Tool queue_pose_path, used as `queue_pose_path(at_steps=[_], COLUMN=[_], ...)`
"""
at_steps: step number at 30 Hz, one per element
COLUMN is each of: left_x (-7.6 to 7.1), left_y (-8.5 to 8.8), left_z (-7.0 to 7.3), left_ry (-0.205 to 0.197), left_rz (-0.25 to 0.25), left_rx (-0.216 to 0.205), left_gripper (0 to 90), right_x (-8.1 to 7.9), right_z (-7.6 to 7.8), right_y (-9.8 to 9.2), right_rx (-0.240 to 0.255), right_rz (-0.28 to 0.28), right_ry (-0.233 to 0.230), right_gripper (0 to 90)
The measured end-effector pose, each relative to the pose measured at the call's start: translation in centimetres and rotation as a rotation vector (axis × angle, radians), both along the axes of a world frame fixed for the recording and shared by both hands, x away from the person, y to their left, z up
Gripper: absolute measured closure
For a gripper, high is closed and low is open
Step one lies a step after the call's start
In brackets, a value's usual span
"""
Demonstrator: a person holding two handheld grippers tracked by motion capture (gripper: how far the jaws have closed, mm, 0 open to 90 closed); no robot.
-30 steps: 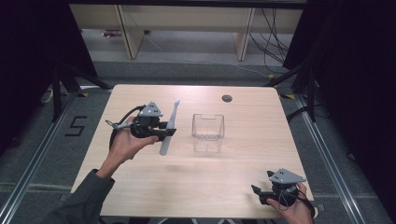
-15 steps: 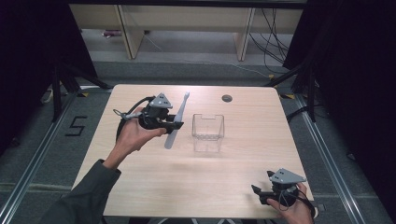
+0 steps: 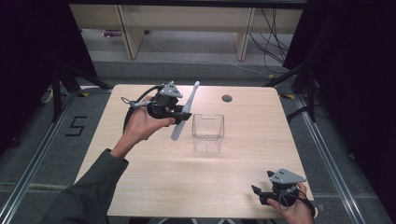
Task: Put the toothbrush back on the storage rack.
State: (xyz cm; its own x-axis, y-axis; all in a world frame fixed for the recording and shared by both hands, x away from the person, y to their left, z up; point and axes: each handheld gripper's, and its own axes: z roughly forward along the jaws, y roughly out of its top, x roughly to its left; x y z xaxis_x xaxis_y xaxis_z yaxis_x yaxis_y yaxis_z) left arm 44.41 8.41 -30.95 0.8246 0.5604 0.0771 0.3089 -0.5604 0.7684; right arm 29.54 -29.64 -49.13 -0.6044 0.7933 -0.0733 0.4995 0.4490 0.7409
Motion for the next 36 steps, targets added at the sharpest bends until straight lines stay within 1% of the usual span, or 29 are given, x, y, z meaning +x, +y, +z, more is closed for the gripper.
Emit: queue_pose_path(at_steps=[2, 3, 4, 5, 6, 7, 10, 14, 18, 19, 20, 21, 22, 24, 25, 26, 28, 30, 33, 35, 36], left_x=[0.2, 0.3, 0.5, 0.6, 0.7, 0.8, 1.1, 1.5, 1.9, 2.0, 2.1, 2.2, 2.2, 2.4, 2.5, 2.6, 2.8, 3.0, 3.3, 3.6, 3.7], left_y=[-0.4, -0.6, -0.9, -1.1, -1.2, -1.5, -2.1, -2.8, -3.5, -3.7, -3.8, -4.0, -4.2, -4.6, -4.8, -5.0, -5.4, -5.9, -6.5, -6.9, -7.1], left_z=[0.1, 0.2, 0.3, 0.4, 0.4, 0.5, 0.6, 1.0, 1.3, 1.3, 1.3, 1.3, 1.3, 1.3, 1.3, 1.3, 1.3, 1.3, 1.2, 1.1, 1.1], left_ry=[0.001, 0.004, 0.003, 0.004, 0.006, 0.006, 0.006, 0.007, 0.010, 0.011, 0.013, 0.015, 0.016, 0.017, 0.017, 0.018, 0.027, 0.030, 0.030, 0.034, 0.034], left_rz=[-0.003, -0.006, -0.005, -0.007, -0.007, -0.009, -0.008, -0.014, -0.017, -0.016, -0.015, -0.015, -0.015, -0.017, -0.019, -0.021, -0.027, -0.032, -0.032, -0.032, -0.032], left_rx=[0.003, 0.006, 0.008, 0.010, 0.010, 0.011, 0.017, 0.015, 0.026, 0.027, 0.025, 0.027, 0.026, 0.026, 0.027, 0.026, 0.024, 0.024, 0.025, 0.036, 0.035], left_gripper=[66.8, 66.7, 66.8, 66.7, 66.7, 66.7, 66.8, 66.8, 66.7, 66.7, 66.8, 66.7, 66.7, 66.8, 66.7, 66.8, 66.7, 66.7, 66.7, 66.8, 66.7], right_x=[0.0, -0.2, -0.1, -0.2, -0.1, -0.2, 0.0, 0.0, 0.0, -0.1, 0.0, 0.0, 0.0, -0.1, 0.0, 0.0, 0.0, 0.0, -0.1, 0.0, 0.0], right_z=[0.0, 0.0, 0.0, 0.0, 0.0, 0.0, 0.0, 0.0, 0.0, 0.0, 0.0, -0.1, -0.1, 0.0, 0.0, 0.0, 0.0, 0.0, 0.0, 0.0, 0.0], right_y=[0.0, 0.1, 0.1, 0.1, 0.1, 0.1, 0.0, -0.1, -0.1, 0.1, 0.0, 0.0, 0.0, 0.0, 0.0, -0.1, -0.1, -0.1, 0.1, -0.1, -0.1], right_rx=[-0.001, 0.013, 0.007, 0.016, 0.013, 0.017, 0.005, 0.004, 0.002, 0.014, 0.007, 0.007, 0.002, 0.009, 0.008, 0.001, -0.001, 0.000, 0.016, 0.001, 0.001], right_rz=[-0.002, -0.017, -0.007, -0.017, -0.010, -0.017, 0.004, 0.005, 0.009, -0.005, 0.005, -0.002, 0.005, -0.002, 0.000, 0.009, 0.008, 0.008, -0.008, 0.011, 0.010], right_ry=[-0.003, 0.013, 0.003, 0.015, 0.005, 0.012, -0.015, -0.016, -0.014, 0.005, -0.005, -0.004, -0.008, 0.005, 0.002, -0.013, -0.012, -0.010, 0.015, -0.009, -0.011], right_gripper=[20.9, 20.9, 20.9, 20.9, 20.9, 20.9, 20.9, 20.9, 20.9, 20.9, 20.9, 20.9, 20.9, 20.9, 20.9, 20.9, 20.9, 20.9, 20.9, 20.9, 20.9])
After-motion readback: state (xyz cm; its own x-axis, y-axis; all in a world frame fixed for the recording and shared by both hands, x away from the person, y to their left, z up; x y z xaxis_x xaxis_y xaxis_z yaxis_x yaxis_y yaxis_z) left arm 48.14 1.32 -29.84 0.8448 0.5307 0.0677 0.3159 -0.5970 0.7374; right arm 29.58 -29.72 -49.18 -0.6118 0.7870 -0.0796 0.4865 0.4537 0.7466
